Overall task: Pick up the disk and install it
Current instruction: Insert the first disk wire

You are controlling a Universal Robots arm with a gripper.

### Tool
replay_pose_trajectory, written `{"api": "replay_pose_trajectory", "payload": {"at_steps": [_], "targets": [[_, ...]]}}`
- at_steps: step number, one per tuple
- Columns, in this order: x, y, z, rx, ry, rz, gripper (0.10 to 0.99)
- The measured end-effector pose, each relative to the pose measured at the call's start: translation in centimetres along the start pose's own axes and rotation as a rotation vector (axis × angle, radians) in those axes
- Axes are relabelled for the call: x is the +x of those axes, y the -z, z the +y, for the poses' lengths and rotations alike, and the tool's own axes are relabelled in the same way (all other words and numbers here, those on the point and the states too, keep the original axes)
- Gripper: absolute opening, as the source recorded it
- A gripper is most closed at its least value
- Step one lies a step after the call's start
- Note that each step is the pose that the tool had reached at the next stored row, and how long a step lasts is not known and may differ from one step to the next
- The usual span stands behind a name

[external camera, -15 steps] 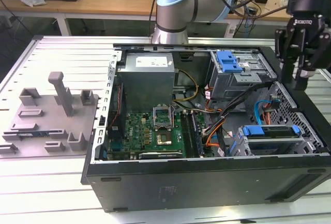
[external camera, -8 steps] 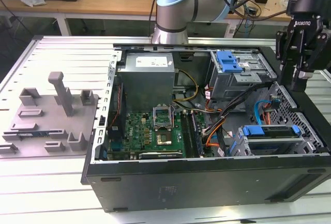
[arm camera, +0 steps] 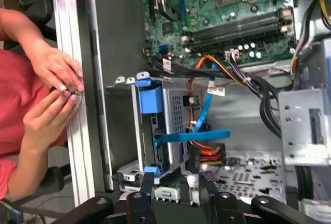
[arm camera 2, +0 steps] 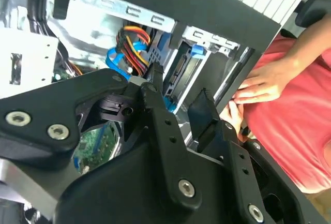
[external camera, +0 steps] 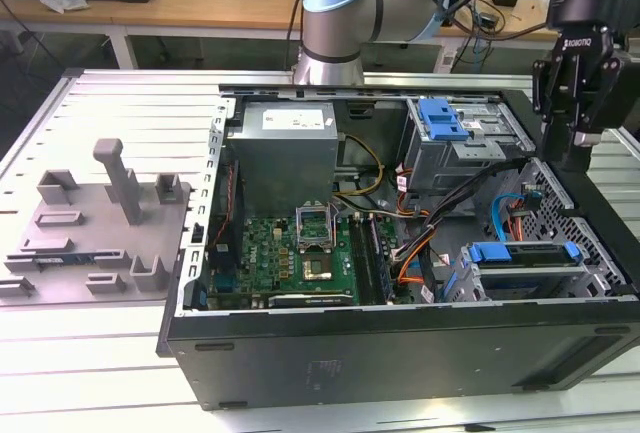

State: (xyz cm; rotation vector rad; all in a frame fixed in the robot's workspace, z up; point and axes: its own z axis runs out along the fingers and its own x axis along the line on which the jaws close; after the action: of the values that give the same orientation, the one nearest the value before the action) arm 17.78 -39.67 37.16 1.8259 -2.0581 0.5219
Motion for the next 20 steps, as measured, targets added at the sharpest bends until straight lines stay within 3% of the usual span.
{"api": "replay_pose_trajectory", "payload": {"at_steps": [6,9,14,18,20], "targets": [[-0.37,-0.53,0.20,-0.016,-0.048,0.0018,0.471],[-0.57,-0.93,0.64,-0.016,-0.050,0.0015,0.471],[-0.67,-1.11,0.67,-0.015,-0.050,0.0054,0.471],[-1.23,-1.45,0.74,-0.013,-0.050,0.0205,0.471],[-1.27,-1.49,0.74,-0.013,-0.050,0.0220,0.471]]}}
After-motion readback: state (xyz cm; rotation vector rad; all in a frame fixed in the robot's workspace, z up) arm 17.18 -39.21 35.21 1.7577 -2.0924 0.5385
